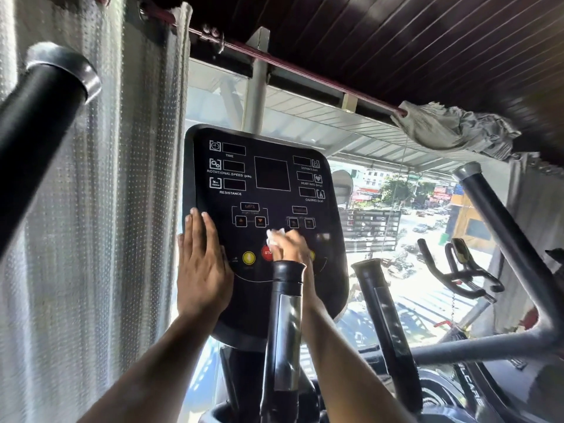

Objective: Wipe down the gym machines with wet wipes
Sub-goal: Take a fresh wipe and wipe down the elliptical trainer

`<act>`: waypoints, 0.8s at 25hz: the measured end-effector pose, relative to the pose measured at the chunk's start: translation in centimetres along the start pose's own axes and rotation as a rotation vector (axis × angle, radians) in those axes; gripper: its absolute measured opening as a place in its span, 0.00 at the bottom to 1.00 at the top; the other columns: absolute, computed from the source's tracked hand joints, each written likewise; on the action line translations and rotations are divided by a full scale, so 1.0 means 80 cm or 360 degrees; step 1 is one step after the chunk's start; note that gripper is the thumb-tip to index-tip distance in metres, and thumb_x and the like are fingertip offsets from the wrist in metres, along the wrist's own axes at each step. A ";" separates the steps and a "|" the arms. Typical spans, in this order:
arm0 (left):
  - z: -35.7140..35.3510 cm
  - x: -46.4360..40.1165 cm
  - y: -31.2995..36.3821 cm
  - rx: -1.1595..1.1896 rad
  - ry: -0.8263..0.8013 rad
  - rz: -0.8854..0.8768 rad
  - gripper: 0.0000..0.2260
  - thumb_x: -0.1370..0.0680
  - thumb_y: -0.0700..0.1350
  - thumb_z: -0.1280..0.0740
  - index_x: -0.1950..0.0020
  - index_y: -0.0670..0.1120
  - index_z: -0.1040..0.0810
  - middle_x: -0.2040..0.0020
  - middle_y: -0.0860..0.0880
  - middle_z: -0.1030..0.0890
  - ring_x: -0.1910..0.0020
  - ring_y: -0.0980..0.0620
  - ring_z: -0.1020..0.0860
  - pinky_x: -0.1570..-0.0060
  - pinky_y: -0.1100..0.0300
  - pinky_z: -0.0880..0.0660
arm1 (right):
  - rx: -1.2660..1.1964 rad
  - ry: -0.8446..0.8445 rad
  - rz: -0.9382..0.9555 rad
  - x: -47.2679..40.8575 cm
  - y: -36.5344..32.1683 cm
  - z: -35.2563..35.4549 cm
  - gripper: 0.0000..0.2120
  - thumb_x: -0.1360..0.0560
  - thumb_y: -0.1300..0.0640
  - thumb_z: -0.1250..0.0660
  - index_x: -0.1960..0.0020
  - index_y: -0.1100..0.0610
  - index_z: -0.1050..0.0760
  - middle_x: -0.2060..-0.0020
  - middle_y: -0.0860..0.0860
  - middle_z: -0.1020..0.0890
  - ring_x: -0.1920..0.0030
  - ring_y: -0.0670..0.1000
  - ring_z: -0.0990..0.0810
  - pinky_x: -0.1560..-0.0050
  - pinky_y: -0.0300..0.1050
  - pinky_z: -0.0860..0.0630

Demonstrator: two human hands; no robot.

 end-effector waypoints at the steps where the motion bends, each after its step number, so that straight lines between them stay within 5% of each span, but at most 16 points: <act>1: 0.001 0.001 0.000 -0.0007 -0.0023 -0.0005 0.28 0.16 0.43 0.50 0.16 0.40 0.51 0.15 0.42 0.53 0.16 0.47 0.57 0.18 0.53 0.59 | -0.0035 -0.0096 0.0054 0.016 -0.003 0.009 0.07 0.22 0.61 0.32 0.51 0.50 0.17 0.52 0.54 0.21 0.51 0.50 0.23 0.48 0.52 0.26; 3: 0.005 0.006 0.002 -0.0002 -0.0056 -0.0005 0.29 0.17 0.43 0.51 0.16 0.41 0.51 0.15 0.43 0.55 0.16 0.47 0.57 0.18 0.51 0.57 | 0.0210 -0.0084 0.0067 0.041 0.024 0.031 0.10 0.21 0.64 0.34 0.49 0.51 0.17 0.49 0.54 0.22 0.48 0.51 0.23 0.44 0.50 0.23; 6: 0.005 0.020 -0.002 0.0070 -0.0052 0.0029 0.28 0.16 0.43 0.51 0.15 0.42 0.53 0.15 0.46 0.56 0.16 0.49 0.58 0.18 0.48 0.53 | 0.0221 0.0110 -0.0377 0.027 0.085 0.047 0.07 0.22 0.68 0.33 0.53 0.59 0.18 0.53 0.54 0.24 0.54 0.56 0.20 0.54 0.53 0.18; 9: 0.006 0.028 -0.005 0.0149 -0.0054 0.0070 0.29 0.15 0.49 0.51 0.15 0.42 0.52 0.15 0.47 0.56 0.16 0.52 0.58 0.18 0.50 0.54 | 0.0025 0.0337 -0.0697 -0.014 0.080 0.034 0.12 0.26 0.74 0.37 0.61 0.59 0.26 0.59 0.53 0.23 0.57 0.57 0.21 0.62 0.40 0.25; 12: 0.005 0.033 -0.007 0.0247 -0.0005 0.0043 0.30 0.16 0.49 0.50 0.16 0.40 0.51 0.15 0.44 0.53 0.16 0.51 0.57 0.18 0.51 0.54 | -0.0108 0.0232 -0.0362 -0.043 0.021 0.006 0.08 0.28 0.73 0.34 0.59 0.61 0.23 0.60 0.53 0.18 0.58 0.53 0.21 0.59 0.45 0.26; 14: 0.008 0.039 -0.013 0.0401 0.0024 0.0048 0.28 0.15 0.50 0.52 0.16 0.42 0.51 0.15 0.47 0.52 0.16 0.51 0.56 0.18 0.54 0.54 | -0.0185 -0.0072 -0.0078 -0.037 -0.016 -0.011 0.02 0.24 0.64 0.29 0.56 0.60 0.21 0.63 0.47 0.17 0.62 0.47 0.21 0.58 0.39 0.27; 17: 0.010 0.056 -0.015 0.0625 0.0044 0.0110 0.27 0.14 0.52 0.53 0.16 0.44 0.50 0.15 0.52 0.52 0.16 0.52 0.54 0.20 0.62 0.55 | -0.0157 -0.0379 0.0047 -0.012 -0.007 0.009 0.07 0.22 0.58 0.27 0.58 0.58 0.21 0.72 0.42 0.20 0.70 0.39 0.23 0.63 0.31 0.29; 20: 0.007 0.061 -0.017 0.0667 0.0089 0.0134 0.26 0.13 0.52 0.53 0.16 0.45 0.49 0.15 0.53 0.51 0.16 0.52 0.53 0.20 0.63 0.55 | -0.0043 -0.0146 -0.0113 -0.043 0.027 0.026 0.04 0.23 0.62 0.28 0.55 0.56 0.21 0.66 0.42 0.21 0.68 0.38 0.24 0.58 0.39 0.25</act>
Point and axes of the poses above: each hand's wrist, its own x-axis away from the middle knuckle, its own z-axis out of the back of the hand, y = z × x, the point moved 1 cm from there along -x, towards the middle knuckle
